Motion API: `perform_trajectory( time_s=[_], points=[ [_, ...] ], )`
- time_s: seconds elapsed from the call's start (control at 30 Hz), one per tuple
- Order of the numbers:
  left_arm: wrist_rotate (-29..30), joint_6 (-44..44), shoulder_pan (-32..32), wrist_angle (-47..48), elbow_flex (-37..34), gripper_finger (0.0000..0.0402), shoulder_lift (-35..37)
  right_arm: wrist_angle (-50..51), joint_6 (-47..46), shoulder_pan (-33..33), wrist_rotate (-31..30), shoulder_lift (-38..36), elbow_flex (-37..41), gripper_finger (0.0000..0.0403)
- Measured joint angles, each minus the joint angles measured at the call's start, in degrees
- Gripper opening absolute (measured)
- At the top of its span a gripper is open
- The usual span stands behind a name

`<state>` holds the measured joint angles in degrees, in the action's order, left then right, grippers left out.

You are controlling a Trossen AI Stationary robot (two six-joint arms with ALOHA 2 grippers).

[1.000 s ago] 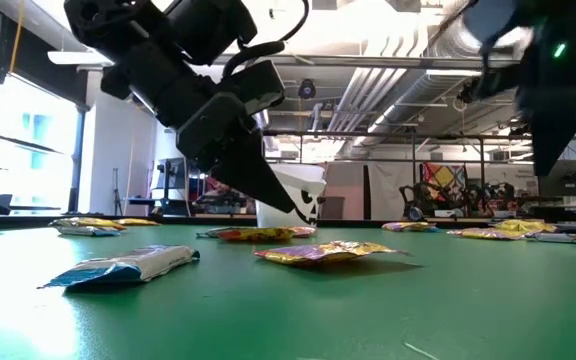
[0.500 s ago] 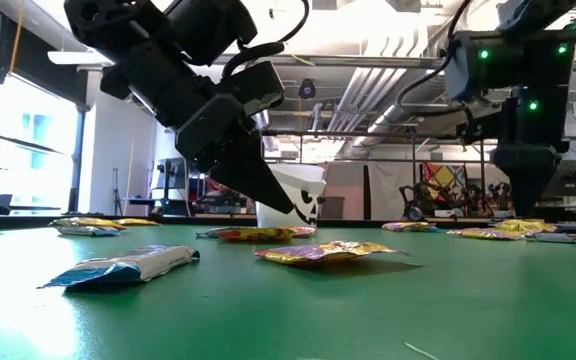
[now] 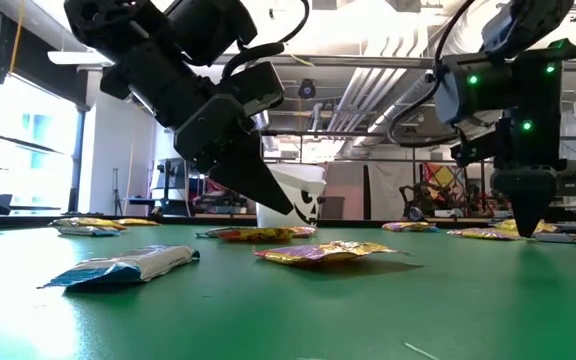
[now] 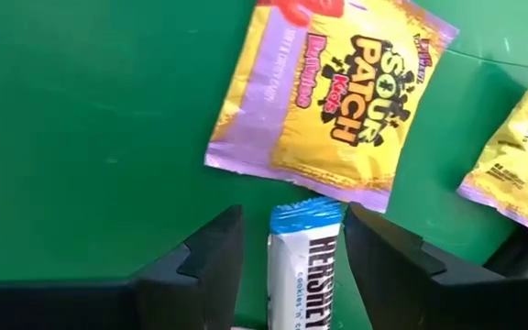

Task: Sort candy by brand, put in halloween buckets
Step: Put the white candy into the black bucket

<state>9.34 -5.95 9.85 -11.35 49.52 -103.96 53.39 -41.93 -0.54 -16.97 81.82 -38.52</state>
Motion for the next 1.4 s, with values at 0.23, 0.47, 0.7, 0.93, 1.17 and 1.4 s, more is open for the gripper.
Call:
perform_trajectory(
  time_s=[0.23, 0.47, 0.7, 0.93, 1.17, 1.4],
  points=[
    [-0.02, 0.02, 0.00, 0.00, 0.00, 0.0086, 0.00, -0.90, 1.05, 1.96, 0.00, 1.61, 0.00, 0.0142],
    [-0.02, 0.02, 0.52, 0.11, 0.00, 0.0086, 0.00, -1.22, 2.58, 3.00, 0.16, 3.34, -0.09, 0.0091],
    [-0.02, 0.06, 1.07, 0.24, 0.00, 0.0086, 0.00, -1.35, 3.41, 3.13, 0.97, 3.73, -0.14, 0.0024],
    [-0.02, 0.07, 1.09, 0.96, 0.00, 0.0086, 0.00, 0.21, 4.71, 2.90, 0.22, 3.84, 0.01, 0.0001],
    [0.00, 0.10, 1.09, 1.05, 0.00, 0.0086, 0.00, 6.04, 4.45, -0.50, -1.36, 3.70, -4.62, 0.0000],
    [0.00, 0.19, 1.09, 1.07, 0.00, 0.0086, 0.00, 10.30, 3.28, -5.22, -3.02, 3.67, -11.58, 0.0000]
  ],
)
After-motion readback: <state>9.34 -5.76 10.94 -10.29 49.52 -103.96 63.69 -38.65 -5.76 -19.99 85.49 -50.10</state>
